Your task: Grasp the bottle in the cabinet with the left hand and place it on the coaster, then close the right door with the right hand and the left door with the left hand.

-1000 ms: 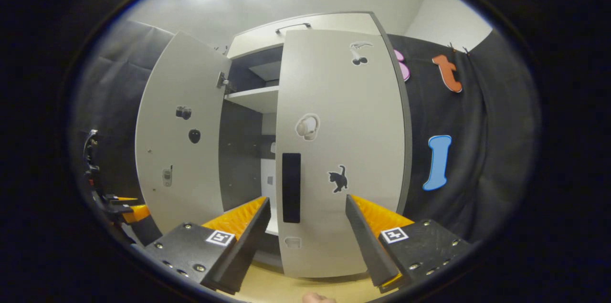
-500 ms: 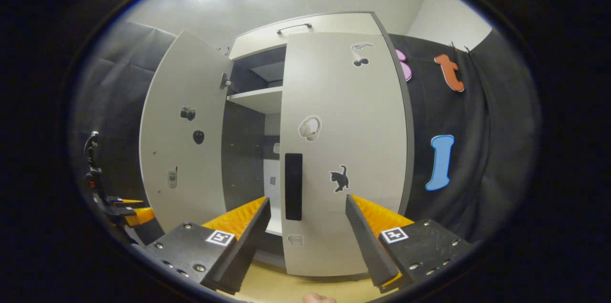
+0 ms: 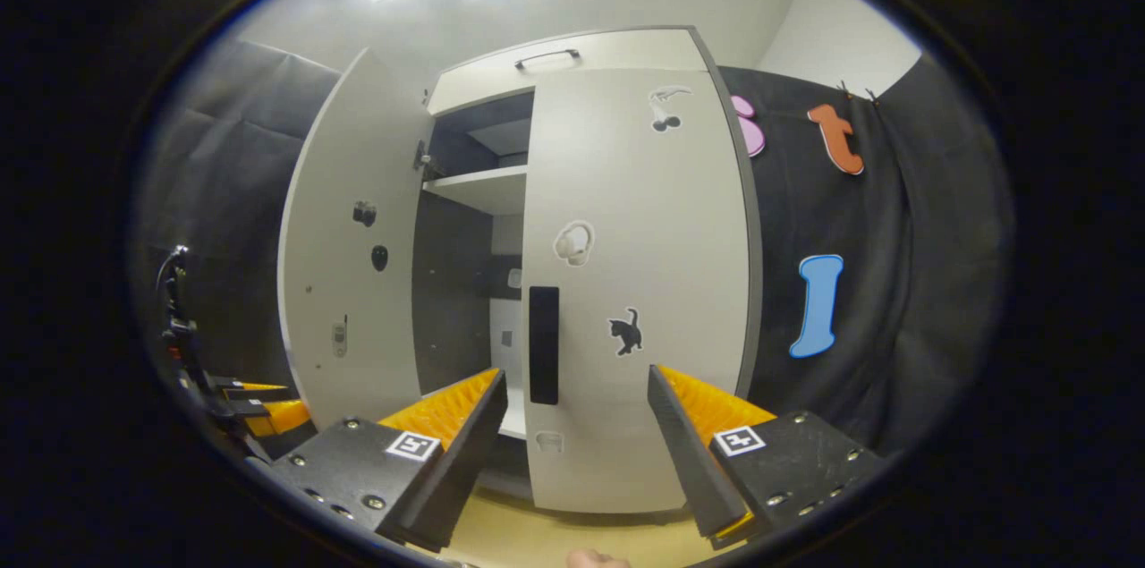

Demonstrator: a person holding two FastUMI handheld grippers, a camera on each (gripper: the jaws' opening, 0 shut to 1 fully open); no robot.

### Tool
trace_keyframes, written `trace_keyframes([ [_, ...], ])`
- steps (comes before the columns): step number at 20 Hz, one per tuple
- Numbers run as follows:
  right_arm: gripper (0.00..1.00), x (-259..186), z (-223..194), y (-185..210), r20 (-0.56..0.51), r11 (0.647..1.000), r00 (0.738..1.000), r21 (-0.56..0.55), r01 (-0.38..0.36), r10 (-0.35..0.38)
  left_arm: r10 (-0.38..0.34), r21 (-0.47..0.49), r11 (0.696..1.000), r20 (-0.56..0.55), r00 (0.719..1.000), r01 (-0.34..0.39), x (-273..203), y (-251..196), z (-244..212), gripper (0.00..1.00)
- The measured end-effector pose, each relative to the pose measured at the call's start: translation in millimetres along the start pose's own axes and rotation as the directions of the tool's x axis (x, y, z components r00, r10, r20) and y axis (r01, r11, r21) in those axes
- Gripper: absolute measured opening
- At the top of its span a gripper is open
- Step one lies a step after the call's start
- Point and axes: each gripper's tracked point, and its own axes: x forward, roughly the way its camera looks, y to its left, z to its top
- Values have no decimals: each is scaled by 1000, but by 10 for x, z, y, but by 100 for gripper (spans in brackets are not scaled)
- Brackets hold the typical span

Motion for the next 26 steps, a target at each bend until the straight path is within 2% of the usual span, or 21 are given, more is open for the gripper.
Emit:
trace_keyframes([
  [5, 95, -83, -2, -115, -2, 1000, 1000, -2, 24, -24, -71, 15, 997, -6, 997, 72, 91, -342, -18, 69],
  [6, 93, -89, 1, -139, -2, 1000, 1000, -1, 29, -29, -85, 13, 996, -5, 996, 85, 109, -411, -16, 69],
  [10, 95, -129, -3, -206, -3, 999, 999, 0, 45, -45, -135, -11, 991, -5, 991, 135, 179, -648, -14, 69],
  [11, 93, -132, -1, -222, -4, 999, 999, -2, 49, -49, -147, -7, 989, -5, 989, 147, 191, -698, -8, 70],
  [12, 96, -145, 2, -239, -5, 999, 999, -3, 54, -54, -152, 2, 988, -4, 988, 152, 206, -728, 0, 69],
  [15, 96, -164, 9, -284, -4, 998, 998, -1, 64, -64, -166, 14, 986, -8, 986, 167, 238, -796, -8, 70],
  [16, 96, -174, -2, -295, -3, 998, 998, -1, 68, -68, -169, 12, 986, -9, 986, 169, 239, -811, -8, 75],
  [17, 96, -186, -13, -315, -4, 997, 997, 1, 71, -71, -170, 12, 985, -9, 985, 170, 245, -815, -4, 65],
  [20, 96, -178, -8, -346, -9, 997, 997, 6, 75, -75, -168, 15, 986, -12, 986, 168, 257, -812, -20, 65],
  [21, 96, -168, -10, -355, -10, 997, 997, 6, 75, -75, -166, 16, 986, -11, 986, 167, 253, -817, -15, 70],
  [25, 96, -175, -12, -339, -10, 997, 997, 4, 71, -71, -164, 17, 986, -13, 986, 165, 265, -827, -22, 70],
  [26, 95, -180, -17, -334, -11, 998, 998, 4, 70, -70, -163, 19, 986, -14, 986, 164, 261, -832, -14, 65],
])
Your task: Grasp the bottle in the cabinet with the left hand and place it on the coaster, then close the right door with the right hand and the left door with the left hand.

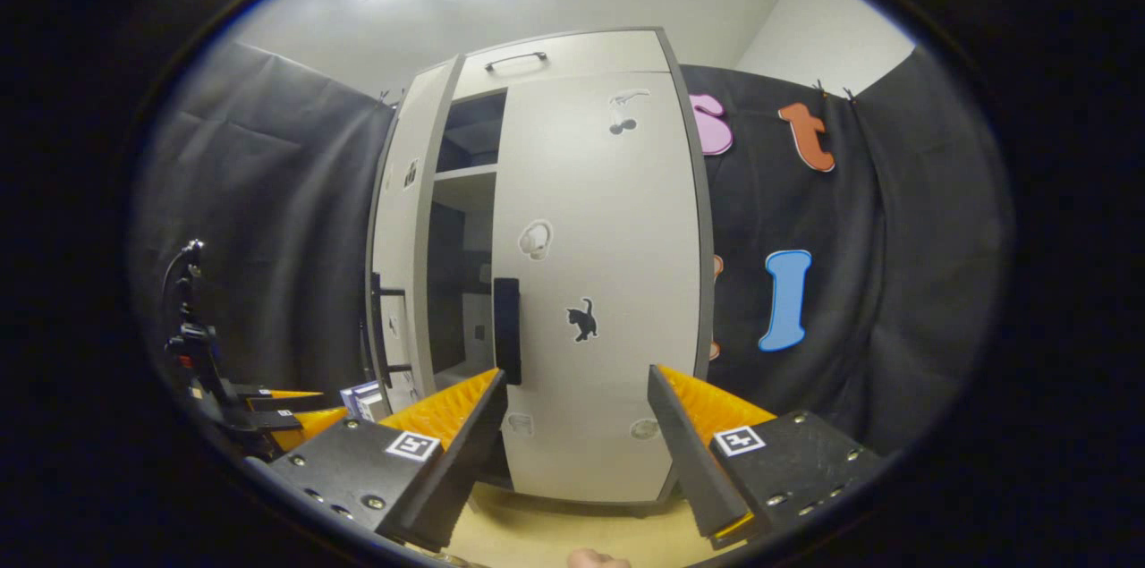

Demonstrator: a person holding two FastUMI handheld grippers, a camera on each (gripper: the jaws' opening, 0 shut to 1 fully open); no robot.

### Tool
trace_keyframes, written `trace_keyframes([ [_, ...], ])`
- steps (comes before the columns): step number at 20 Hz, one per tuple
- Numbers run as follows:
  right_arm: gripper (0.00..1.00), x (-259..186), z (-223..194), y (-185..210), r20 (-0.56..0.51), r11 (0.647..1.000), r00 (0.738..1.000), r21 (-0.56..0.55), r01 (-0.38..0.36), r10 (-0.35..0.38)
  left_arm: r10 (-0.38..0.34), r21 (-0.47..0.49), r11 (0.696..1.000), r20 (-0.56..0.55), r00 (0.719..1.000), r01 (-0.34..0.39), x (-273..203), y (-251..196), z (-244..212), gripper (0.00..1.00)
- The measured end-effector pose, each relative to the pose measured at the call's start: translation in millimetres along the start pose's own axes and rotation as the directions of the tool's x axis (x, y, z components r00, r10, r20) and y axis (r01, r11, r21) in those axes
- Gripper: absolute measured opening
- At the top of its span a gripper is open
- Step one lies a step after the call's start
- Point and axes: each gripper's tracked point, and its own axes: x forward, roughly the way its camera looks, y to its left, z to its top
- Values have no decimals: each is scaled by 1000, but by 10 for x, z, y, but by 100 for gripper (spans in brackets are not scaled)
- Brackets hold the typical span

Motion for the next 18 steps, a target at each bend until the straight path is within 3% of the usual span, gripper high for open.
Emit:
trace_keyframes([
  [2, 95, 9, -8, 1, -2, 1000, 1000, -1, 0, 0, 0, 2, 1000, 0, 1000, 0, -6, -3, 7, 65],
  [4, 96, 17, -13, -1, -5, 1000, 1000, -2, 0, 0, -1, 2, 1000, 2, 1000, 1, 5, -17, 9, 75],
  [6, 95, 13, -11, -8, -7, 1000, 1000, -1, 1, -1, -1, 3, 1000, 1, 1000, 1, 2, -17, 10, 65],
  [7, 95, 16, -10, -11, -8, 1000, 1000, -1, 3, -3, -1, 5, 1000, 1, 1000, 1, 10, -16, 4, 70],
  [18, 96, 23, -45, -11, -34, 1000, 999, 3, 12, -12, 5, 10, 1000, -13, 1000, -5, 27, 11, -75, 70],
])
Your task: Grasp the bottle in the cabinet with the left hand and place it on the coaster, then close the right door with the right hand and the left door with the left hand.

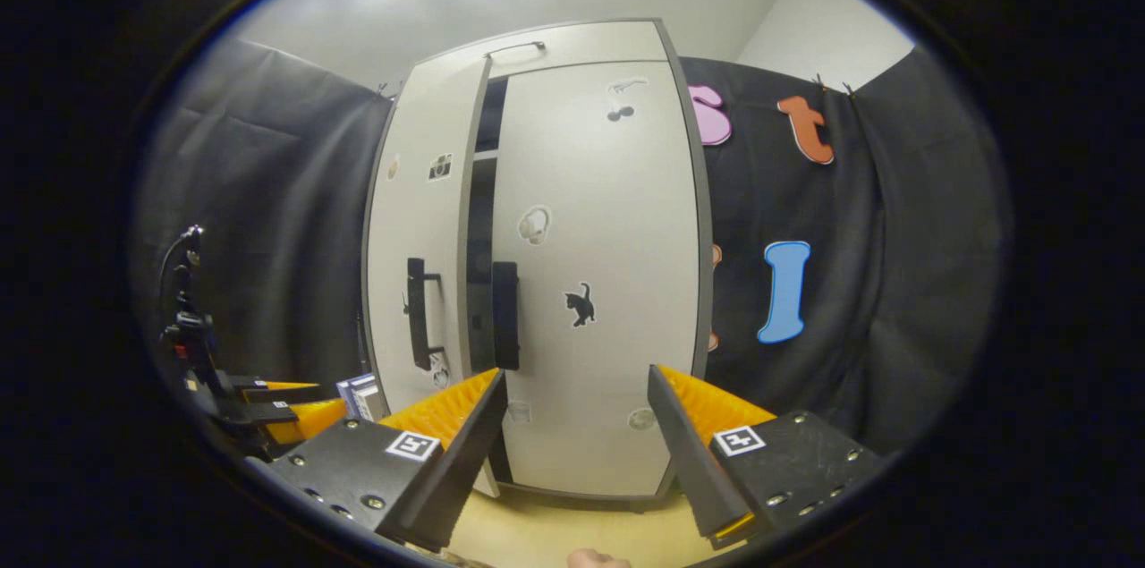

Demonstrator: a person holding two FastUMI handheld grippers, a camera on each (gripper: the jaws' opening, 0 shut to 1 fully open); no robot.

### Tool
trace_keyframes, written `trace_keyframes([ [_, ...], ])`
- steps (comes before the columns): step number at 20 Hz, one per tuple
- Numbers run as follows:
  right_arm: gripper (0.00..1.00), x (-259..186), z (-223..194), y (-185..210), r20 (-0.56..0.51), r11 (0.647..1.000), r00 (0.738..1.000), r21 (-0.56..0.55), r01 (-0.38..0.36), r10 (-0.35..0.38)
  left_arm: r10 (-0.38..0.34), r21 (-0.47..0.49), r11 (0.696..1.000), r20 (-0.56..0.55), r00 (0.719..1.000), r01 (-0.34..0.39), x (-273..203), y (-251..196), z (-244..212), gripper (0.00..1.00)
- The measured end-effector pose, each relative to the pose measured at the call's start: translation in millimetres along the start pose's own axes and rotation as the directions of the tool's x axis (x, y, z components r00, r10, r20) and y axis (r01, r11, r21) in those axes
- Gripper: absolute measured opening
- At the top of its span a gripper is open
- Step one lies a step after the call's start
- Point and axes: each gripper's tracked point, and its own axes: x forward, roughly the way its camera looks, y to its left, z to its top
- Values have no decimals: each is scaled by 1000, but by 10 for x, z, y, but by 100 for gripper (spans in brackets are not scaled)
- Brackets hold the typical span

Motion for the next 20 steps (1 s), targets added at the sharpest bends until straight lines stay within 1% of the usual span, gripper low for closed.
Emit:
trace_keyframes([
  [1, 96, -1, -1, -1, -1, 1000, 1000, 0, 0, 0, 0, -1, 1000, -1, 1000, 0, 12, -5, -15, 70],
  [2, 96, -2, 2, 0, -1, 1000, 1000, 0, 0, 0, 1, -1, 1000, -3, 1000, -1, 14, -5, -18, 75],
  [4, 96, -3, 1, 4, -3, 1000, 1000, 2, -2, 2, 3, 1, 1000, -7, 1000, -3, 23, 3, -39, 75],
  [5, 96, 0, 6, 3, -3, 1000, 1000, 1, -3, 3, 3, 1, 1000, -6, 1000, -3, 20, -2, -36, 70],
  [15, 96, 7, -4, 0, -7, 1000, 1000, 4, -3, 3, 15, 9, 1000, -7, 1000, -15, 29, 0, -20, 70],
  [18, 96, 5, 16, -10, 4, 1000, 1000, 3, 0, 0, 15, 1, 1000, 4, 1000, -15, 15, -54, 150, 70],
  [19, 96, 9, 40, -22, 12, 1000, 1000, 1, 5, -5, 21, 6, 1000, 11, 1000, -21, 19, -66, 241, 75],
  [20, 96, 5, 47, -39, 21, 1000, 1000, -2, 9, -9, 28, 13, 1000, 13, 1000, -28, 19, -78, 346, 70],
])
